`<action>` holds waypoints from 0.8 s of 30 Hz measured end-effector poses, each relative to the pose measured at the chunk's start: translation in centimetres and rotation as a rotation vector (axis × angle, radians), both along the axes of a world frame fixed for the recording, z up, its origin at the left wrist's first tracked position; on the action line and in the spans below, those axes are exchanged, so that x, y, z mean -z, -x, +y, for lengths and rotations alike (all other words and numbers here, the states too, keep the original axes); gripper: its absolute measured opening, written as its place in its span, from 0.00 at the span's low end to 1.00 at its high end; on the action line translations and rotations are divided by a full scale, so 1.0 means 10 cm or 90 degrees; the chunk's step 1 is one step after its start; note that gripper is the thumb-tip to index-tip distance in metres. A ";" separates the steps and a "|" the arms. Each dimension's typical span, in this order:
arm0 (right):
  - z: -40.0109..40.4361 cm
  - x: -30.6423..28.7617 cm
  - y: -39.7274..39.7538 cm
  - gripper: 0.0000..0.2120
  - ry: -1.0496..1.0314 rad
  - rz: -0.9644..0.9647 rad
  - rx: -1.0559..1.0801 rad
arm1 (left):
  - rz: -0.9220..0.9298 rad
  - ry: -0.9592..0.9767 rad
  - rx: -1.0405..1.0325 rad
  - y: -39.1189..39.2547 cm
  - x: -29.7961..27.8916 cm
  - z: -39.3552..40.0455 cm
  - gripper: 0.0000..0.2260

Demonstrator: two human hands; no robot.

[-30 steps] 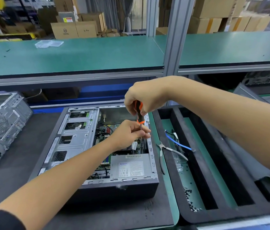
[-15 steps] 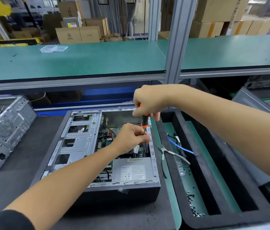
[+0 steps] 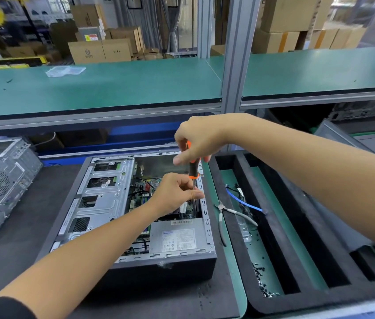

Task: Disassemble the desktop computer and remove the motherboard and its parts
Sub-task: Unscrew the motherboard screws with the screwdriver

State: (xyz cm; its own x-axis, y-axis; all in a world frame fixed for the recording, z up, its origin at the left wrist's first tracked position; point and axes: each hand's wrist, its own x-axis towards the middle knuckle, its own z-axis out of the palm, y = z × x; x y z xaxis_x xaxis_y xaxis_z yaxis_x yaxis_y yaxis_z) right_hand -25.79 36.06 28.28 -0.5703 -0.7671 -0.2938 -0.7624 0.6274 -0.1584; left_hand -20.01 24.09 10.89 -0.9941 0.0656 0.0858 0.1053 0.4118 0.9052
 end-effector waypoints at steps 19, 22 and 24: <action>-0.12 0.01 -0.09 0.07 -0.055 0.045 -0.106 | -0.050 0.018 0.062 -0.07 -0.08 0.00 0.15; -0.10 -0.02 -0.07 0.12 0.000 0.018 -0.055 | -0.028 0.013 0.039 -0.07 -0.06 0.01 0.13; -0.07 -0.04 -0.05 0.19 0.014 0.046 0.002 | -0.016 0.000 0.026 -0.04 -0.06 -0.02 0.11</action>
